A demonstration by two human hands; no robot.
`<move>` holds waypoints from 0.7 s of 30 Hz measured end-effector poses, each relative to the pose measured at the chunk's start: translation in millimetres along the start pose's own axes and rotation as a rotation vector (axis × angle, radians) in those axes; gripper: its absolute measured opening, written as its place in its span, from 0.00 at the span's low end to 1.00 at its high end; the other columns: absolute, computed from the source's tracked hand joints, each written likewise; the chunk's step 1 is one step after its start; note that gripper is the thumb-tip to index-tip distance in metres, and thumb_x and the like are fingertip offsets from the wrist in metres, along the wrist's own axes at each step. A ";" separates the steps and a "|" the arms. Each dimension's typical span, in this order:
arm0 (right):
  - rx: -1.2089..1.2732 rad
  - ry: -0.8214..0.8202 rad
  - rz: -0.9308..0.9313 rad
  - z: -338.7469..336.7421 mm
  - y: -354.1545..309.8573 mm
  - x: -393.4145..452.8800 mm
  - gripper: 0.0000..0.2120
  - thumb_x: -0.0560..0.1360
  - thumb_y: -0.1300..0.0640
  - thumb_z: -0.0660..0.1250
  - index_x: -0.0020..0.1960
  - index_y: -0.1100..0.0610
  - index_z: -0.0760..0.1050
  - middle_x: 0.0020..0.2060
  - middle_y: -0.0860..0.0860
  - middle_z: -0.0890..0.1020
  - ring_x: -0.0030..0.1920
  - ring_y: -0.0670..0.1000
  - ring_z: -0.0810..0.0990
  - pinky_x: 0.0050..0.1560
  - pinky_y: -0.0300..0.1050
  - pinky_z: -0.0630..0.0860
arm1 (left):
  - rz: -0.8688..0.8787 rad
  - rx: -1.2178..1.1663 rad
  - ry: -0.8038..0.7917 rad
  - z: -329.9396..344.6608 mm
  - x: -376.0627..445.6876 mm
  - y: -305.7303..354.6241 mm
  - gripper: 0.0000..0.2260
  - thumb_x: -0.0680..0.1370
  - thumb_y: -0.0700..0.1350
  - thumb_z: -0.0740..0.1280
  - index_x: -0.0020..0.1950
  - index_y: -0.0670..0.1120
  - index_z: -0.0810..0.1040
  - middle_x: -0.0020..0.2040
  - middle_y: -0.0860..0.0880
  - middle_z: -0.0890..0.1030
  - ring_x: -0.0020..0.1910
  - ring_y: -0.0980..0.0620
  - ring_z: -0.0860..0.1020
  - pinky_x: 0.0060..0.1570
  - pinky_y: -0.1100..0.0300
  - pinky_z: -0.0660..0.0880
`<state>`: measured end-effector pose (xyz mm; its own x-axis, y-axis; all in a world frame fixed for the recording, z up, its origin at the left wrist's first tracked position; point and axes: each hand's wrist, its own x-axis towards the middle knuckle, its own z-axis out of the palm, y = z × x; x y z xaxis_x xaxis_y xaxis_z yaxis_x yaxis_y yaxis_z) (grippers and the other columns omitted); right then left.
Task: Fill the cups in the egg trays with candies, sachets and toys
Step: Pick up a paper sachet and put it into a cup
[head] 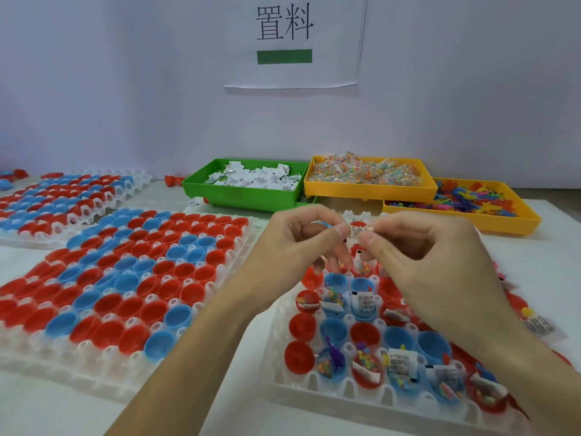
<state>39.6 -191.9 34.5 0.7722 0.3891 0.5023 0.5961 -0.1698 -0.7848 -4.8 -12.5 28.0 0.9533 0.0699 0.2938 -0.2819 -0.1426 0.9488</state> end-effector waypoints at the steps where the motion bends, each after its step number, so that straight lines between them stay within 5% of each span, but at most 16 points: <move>1: -0.002 -0.010 0.001 0.1 0.1 -0.4 0.03 0.73 0.51 0.72 0.46 0.47 0.84 0.35 0.39 0.85 0.38 0.42 0.84 0.39 0.34 0.80 | -0.002 0.031 -0.013 -3.0 -0.8 0.5 0.06 0.80 0.41 0.66 0.48 0.39 0.80 0.36 0.42 0.82 0.33 0.46 0.77 0.33 0.58 0.72; 10: -0.125 -0.353 -0.036 0.5 -3.7 -4.6 0.04 0.73 0.54 0.74 0.45 0.45 0.85 0.35 0.38 0.84 0.37 0.41 0.83 0.43 0.33 0.80 | 0.002 0.061 0.289 -28.2 0.4 -4.3 0.09 0.82 0.41 0.63 0.46 0.43 0.82 0.36 0.46 0.82 0.32 0.52 0.76 0.32 0.62 0.72; 16: -0.240 -0.575 -0.102 4.0 -7.0 -13.1 0.05 0.76 0.55 0.73 0.44 0.45 0.85 0.34 0.37 0.83 0.37 0.40 0.81 0.34 0.29 0.74 | -0.004 0.072 0.295 -25.4 1.5 -5.9 0.09 0.82 0.41 0.63 0.46 0.44 0.82 0.36 0.47 0.83 0.32 0.51 0.77 0.31 0.63 0.72; 21: -0.297 -0.612 -0.106 6.0 -6.2 -17.1 0.04 0.76 0.51 0.72 0.46 0.44 0.85 0.38 0.36 0.83 0.42 0.40 0.81 0.42 0.34 0.78 | -0.001 0.073 0.302 -25.3 1.7 -4.8 0.09 0.82 0.40 0.63 0.46 0.44 0.82 0.36 0.47 0.83 0.32 0.51 0.77 0.31 0.63 0.72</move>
<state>21.4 -192.0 28.6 0.4951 0.8438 0.2069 0.7643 -0.3097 -0.5657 -4.6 13.2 26.9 0.8752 0.3586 0.3248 -0.2623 -0.2124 0.9413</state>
